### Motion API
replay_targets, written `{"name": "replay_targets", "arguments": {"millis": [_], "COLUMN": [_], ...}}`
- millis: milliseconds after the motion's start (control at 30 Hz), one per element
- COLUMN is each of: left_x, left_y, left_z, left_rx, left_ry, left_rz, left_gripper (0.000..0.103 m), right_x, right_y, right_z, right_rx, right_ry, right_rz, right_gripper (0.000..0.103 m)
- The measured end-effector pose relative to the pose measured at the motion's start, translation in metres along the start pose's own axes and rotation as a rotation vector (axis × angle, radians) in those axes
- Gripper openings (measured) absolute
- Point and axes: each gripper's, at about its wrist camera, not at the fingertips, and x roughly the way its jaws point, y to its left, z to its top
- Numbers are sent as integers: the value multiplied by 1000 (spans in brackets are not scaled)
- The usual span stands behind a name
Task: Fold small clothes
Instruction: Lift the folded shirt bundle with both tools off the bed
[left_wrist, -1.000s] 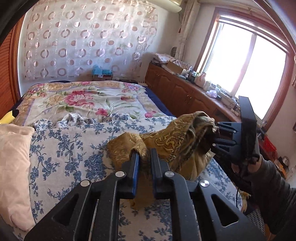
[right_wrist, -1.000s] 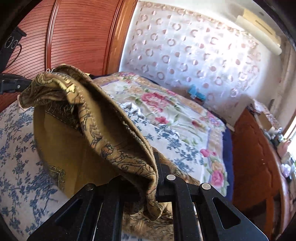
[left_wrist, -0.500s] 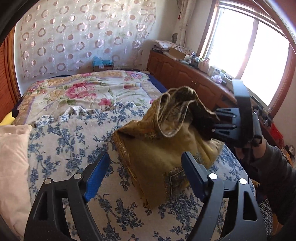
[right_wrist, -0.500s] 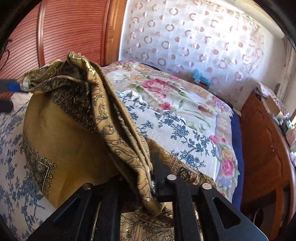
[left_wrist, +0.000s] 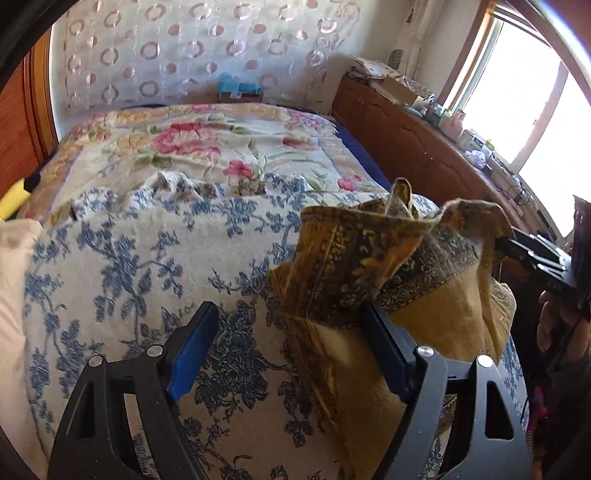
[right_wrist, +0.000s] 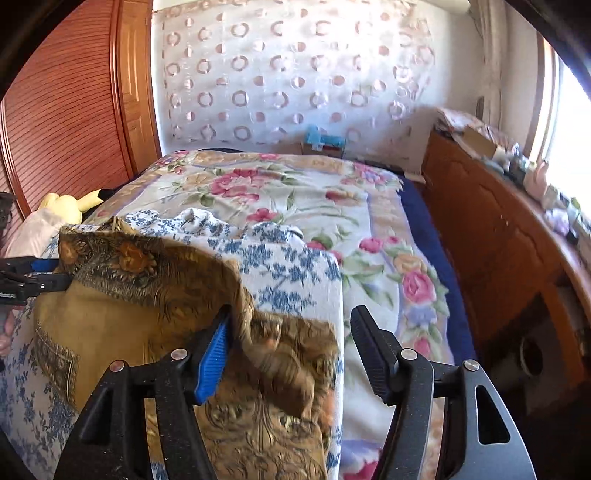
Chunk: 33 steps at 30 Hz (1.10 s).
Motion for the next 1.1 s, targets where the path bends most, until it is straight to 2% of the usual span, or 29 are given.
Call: {"name": "replay_targets", "arguments": {"millis": [200,267,400,567,667,800,933,967,1000,1067,1100], "left_x": [8,7,6,10,10,13,15,16,16,16,16], "left_y": [-2,-2,-4,-9,-13,-11,-15,-17,-18,-16,-17], "left_z": [-3,-3,-3,-6,-5,-1,-1,-1,-1,-1,-1], "left_rx": [-7,-6,3,-13,-7,-29,-11,-4,-1,-12,-11], "left_ry": [19,16,14,26,30,36,35,33,31,32,29], "left_rz": [0,-3,-26,-71,-91,-118,-101,-96,-100,-122,-115], "left_gripper": [80,80,80,78,72,72,72,71,65,54,46], "right_x": [-14,-17,-6,17,27,36,34,37,37,39,39], "right_y": [1,0,6,-10,-16,-16,-15,-13,-12,-9,-7], "right_z": [-1,1,0,-5,-4,2,2,0,-4,-7,-8], "right_rx": [40,74,63,140,172,150,141,136,130,118,111], "right_ry": [-27,-41,28,107,131,143,129,125,123,123,126], "right_rz": [-42,-19,68,100,124,122,121,121,122,148,160], "right_gripper": [66,66,68,68,68,68,68,66,63,44,39]}}
